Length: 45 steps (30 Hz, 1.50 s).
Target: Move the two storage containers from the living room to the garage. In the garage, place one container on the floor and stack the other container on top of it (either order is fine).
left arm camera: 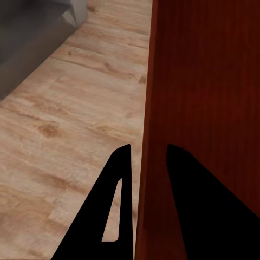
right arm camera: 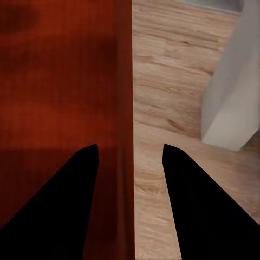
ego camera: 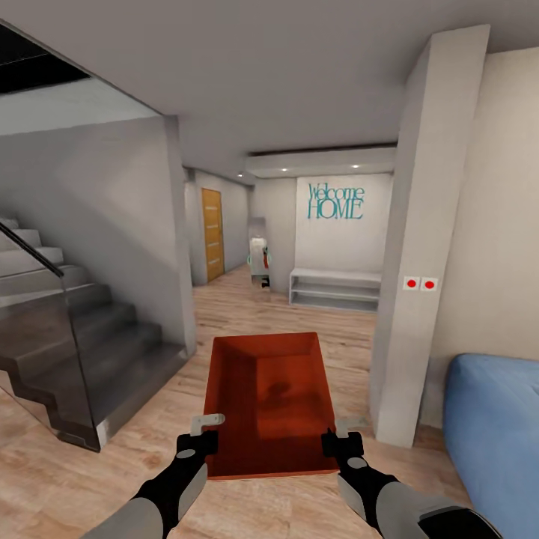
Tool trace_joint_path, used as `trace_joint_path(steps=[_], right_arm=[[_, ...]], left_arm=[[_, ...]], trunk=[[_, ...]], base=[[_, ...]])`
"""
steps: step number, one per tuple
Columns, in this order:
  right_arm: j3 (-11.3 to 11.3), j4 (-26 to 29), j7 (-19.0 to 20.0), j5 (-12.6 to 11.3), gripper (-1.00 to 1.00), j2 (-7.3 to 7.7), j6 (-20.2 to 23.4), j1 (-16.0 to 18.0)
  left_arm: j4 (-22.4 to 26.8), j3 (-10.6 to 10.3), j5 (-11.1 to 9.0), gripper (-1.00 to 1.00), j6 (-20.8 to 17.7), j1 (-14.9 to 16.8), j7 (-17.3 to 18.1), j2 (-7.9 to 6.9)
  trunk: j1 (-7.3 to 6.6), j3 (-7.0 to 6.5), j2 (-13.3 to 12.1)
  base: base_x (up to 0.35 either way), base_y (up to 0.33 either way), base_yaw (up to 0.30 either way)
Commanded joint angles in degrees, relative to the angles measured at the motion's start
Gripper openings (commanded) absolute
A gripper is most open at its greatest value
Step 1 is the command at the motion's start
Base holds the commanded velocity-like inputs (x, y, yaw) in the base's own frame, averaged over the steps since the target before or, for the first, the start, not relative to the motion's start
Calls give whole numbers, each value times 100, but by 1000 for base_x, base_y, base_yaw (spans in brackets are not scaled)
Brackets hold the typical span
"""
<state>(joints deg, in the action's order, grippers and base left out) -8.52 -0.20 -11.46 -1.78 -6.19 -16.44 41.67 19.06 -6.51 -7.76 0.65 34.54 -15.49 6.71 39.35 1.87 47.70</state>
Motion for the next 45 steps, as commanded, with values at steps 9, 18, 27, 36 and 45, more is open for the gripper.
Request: trace_joint_path(steps=[9,18,27,36,45], right_arm=[[421,239,12,152,-100,-8,-509,8],[421,239,12,152,-100,-12,-509,8],[421,239,12,152,-100,-6,-509,8],[421,239,12,152,-100,-5,-509,8],[421,239,12,152,-100,-5,-501,8]], left_arm=[[-8,18,-65,-100,6,0,-68,-387],[-8,18,-59,-100,7,0,-68,-399],[-8,18,-67,-100,6,0,-68,-399],[-8,18,-65,-100,6,0,-68,-399],[-8,18,-63,-100,6,0,-68,-399]], trunk=[[5,10,8],[5,10,8],[5,10,8],[5,10,8],[5,10,8]], base=[[322,0,0],[322,0,0],[322,0,0],[322,0,0],[322,0,0]])
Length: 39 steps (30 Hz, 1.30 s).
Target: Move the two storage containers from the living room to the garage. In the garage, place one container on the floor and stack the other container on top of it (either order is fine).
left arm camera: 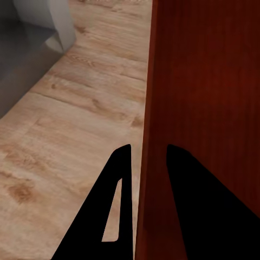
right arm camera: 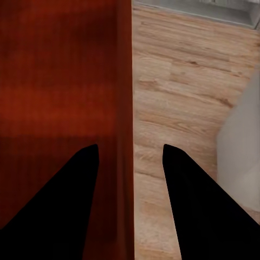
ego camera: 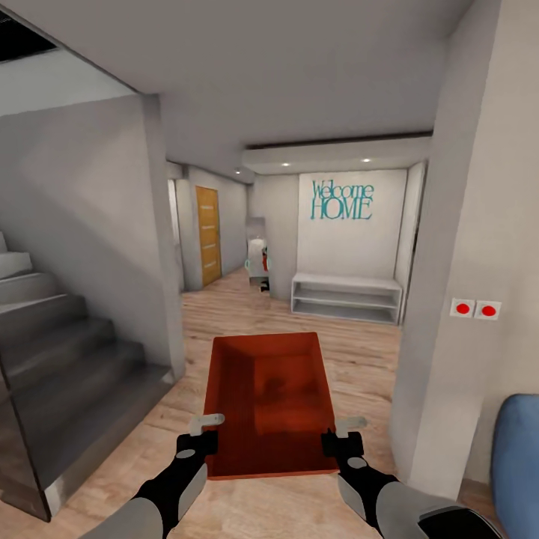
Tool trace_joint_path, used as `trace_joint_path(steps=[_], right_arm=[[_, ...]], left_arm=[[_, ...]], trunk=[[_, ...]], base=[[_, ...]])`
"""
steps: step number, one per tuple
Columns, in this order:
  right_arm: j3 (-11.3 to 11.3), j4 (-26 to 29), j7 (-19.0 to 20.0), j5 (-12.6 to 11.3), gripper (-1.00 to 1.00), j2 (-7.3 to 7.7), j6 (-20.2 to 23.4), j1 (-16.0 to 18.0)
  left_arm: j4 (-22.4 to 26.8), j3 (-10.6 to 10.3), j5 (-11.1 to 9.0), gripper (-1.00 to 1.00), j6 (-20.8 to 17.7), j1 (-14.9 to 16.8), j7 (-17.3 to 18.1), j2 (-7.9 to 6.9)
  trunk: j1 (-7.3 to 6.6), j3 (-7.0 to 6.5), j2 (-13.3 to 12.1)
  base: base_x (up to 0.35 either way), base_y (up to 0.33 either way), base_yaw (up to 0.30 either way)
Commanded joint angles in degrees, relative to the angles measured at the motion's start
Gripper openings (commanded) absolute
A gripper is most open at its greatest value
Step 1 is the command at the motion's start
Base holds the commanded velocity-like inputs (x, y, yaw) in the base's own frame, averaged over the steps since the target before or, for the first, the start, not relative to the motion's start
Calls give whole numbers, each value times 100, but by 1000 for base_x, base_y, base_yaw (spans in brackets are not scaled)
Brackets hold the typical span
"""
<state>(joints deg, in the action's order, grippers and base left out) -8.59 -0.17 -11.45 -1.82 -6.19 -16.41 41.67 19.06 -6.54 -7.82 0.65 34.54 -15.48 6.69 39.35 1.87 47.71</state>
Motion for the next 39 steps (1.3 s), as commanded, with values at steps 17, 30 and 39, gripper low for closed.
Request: trace_joint_path(steps=[17,30,39], right_arm=[[428,237,11,155,-100,-5,-513,8],[428,237,11,155,-100,-5,-513,8],[428,237,11,155,-100,-5,-513,8]], left_arm=[[-7,21,-62,-100,6,0,-69,-397],[-12,21,-62,-100,6,0,-69,-397],[-16,21,-62,-100,6,0,-69,-399]], trunk=[[5,10,8],[5,10,8],[5,10,8]], base=[[322,0,0],[322,0,0],[322,0,0]])
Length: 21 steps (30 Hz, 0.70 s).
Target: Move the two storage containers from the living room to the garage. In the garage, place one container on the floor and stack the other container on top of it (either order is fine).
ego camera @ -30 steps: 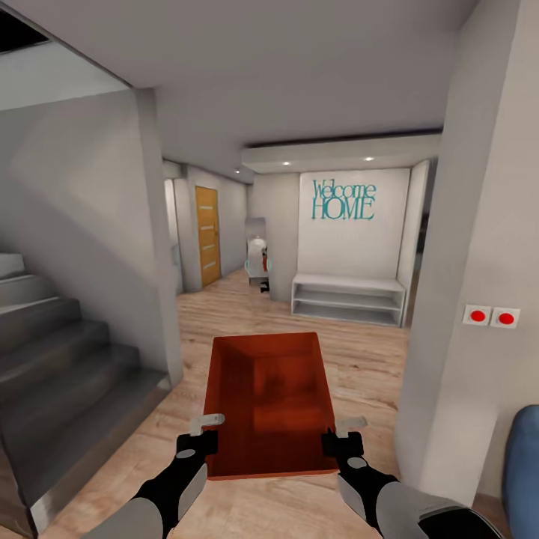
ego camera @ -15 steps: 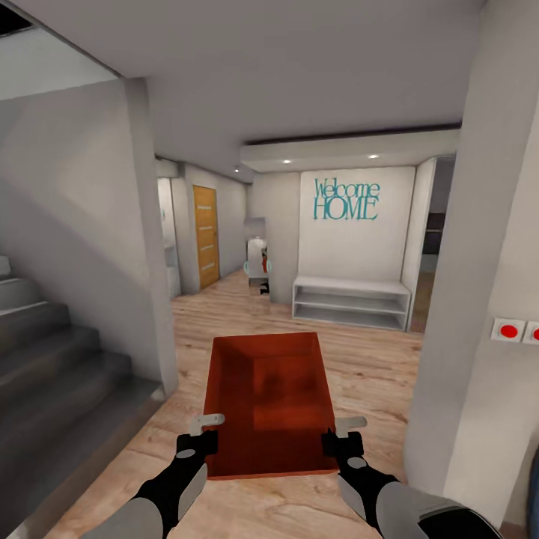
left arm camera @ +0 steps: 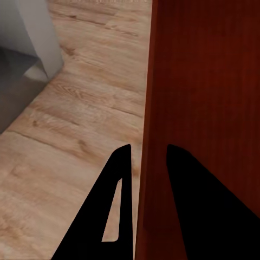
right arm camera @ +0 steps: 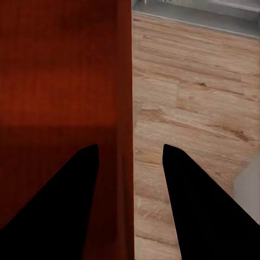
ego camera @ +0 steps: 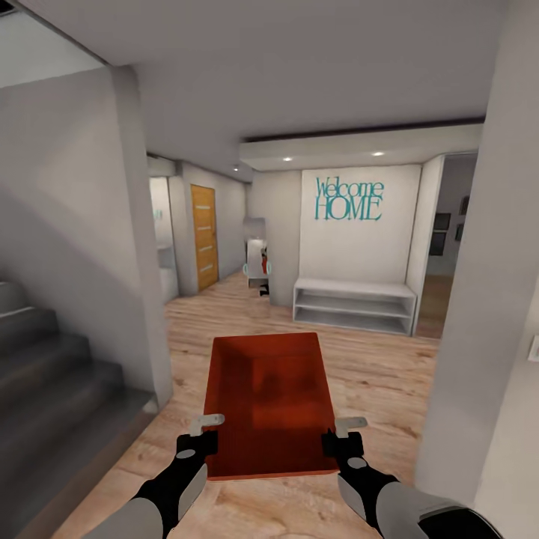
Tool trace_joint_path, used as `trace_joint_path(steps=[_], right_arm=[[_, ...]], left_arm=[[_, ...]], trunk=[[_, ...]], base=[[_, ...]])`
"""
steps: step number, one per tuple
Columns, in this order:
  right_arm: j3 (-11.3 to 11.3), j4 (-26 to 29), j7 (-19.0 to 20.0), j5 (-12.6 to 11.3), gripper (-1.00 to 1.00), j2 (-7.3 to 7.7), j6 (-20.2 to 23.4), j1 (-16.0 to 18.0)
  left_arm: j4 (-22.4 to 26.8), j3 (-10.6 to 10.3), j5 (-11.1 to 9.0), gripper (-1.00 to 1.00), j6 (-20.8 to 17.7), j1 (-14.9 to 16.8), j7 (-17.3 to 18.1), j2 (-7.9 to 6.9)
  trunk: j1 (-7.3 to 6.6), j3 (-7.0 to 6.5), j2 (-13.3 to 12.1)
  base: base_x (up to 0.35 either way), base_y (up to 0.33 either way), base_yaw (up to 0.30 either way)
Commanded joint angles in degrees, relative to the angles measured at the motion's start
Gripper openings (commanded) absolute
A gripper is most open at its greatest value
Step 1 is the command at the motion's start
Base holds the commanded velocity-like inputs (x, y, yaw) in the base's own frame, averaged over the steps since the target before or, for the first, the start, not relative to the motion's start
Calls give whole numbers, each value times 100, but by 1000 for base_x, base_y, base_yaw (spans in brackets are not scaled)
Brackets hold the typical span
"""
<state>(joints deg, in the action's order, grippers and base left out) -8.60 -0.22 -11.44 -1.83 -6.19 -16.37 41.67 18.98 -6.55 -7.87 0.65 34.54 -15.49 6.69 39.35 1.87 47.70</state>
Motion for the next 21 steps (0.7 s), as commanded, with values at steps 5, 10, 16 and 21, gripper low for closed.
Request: trace_joint_path(steps=[5,10,16,21], right_arm=[[429,242,14,157,-100,-5,-509,8],[429,242,11,157,-100,-5,-514,8],[429,242,12,157,-100,-5,-516,8],[429,242,12,157,-100,-5,-516,8]], left_arm=[[-6,22,-57,-100,6,0,-68,-402],[-8,22,-57,-100,6,0,-64,-392],[-8,22,-57,-100,6,0,-60,-399],[-8,23,-57,-100,6,0,-62,-406]], trunk=[[5,10,8],[5,10,8],[5,10,8],[5,10,8]], base=[[322,0,0],[322,0,0],[322,0,0],[322,0,0]])
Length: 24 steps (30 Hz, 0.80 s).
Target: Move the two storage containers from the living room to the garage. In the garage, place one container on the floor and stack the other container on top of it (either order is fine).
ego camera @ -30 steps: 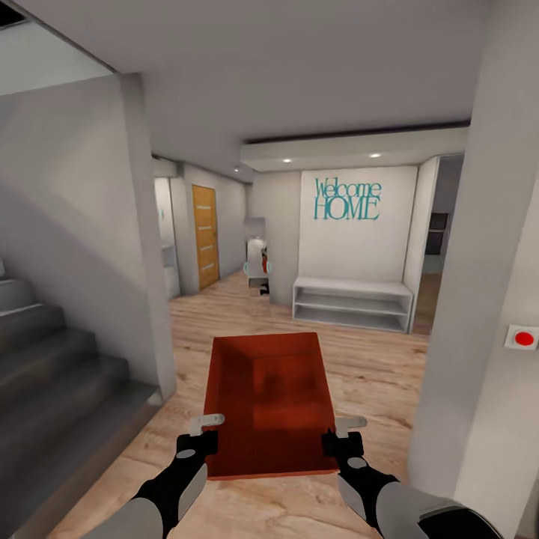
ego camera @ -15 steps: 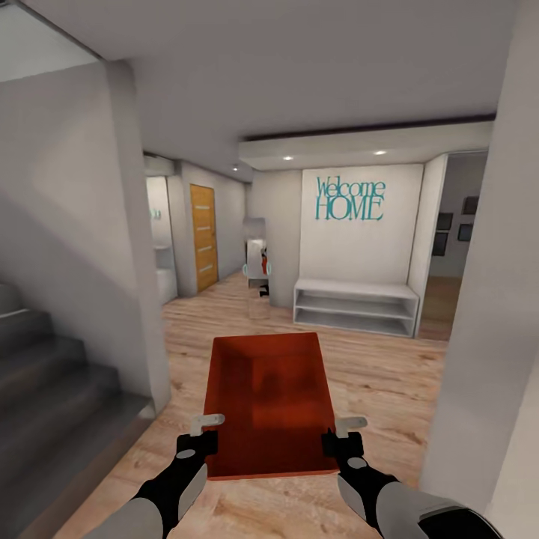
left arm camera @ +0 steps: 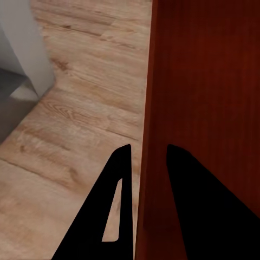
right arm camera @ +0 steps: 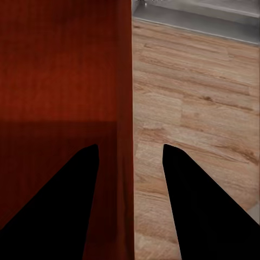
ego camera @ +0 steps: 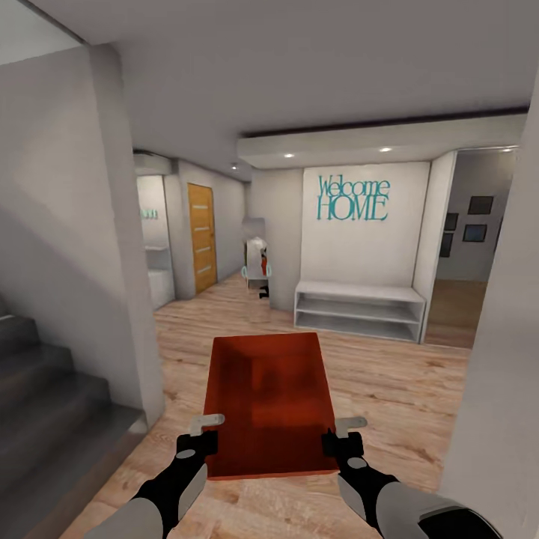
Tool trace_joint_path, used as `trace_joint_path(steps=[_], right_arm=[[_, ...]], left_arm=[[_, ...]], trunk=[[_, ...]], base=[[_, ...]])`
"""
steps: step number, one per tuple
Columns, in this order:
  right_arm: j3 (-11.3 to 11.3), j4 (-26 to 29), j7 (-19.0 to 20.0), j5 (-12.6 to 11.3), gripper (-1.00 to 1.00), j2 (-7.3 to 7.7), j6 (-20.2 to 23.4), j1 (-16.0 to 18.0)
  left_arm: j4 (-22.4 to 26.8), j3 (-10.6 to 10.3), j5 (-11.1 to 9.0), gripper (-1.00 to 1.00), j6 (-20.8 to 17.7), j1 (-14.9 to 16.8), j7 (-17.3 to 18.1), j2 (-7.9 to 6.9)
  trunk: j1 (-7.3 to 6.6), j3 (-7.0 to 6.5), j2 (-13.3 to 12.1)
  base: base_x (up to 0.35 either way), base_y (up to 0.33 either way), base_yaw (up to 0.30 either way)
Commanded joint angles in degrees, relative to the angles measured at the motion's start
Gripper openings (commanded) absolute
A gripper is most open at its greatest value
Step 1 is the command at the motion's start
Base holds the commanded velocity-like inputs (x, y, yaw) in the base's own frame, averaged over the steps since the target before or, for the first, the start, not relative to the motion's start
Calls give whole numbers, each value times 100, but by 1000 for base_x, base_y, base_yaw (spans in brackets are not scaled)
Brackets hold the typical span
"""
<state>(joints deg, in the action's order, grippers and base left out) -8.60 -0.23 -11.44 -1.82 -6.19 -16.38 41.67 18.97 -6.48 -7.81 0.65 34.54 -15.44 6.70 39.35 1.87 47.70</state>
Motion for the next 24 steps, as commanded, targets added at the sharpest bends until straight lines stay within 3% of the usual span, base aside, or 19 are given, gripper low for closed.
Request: trace_joint_path(steps=[1,24], right_arm=[[429,242,11,156,-100,-5,-515,8],[429,251,11,162,-100,-5,-515,8]], left_arm=[[-8,16,-62,-100,5,0,-66,-409],[1,15,-62,-100,5,0,-73,-475]], trunk=[[5,10,8],[5,10,8]], base=[[322,0,0],[322,0,0]])
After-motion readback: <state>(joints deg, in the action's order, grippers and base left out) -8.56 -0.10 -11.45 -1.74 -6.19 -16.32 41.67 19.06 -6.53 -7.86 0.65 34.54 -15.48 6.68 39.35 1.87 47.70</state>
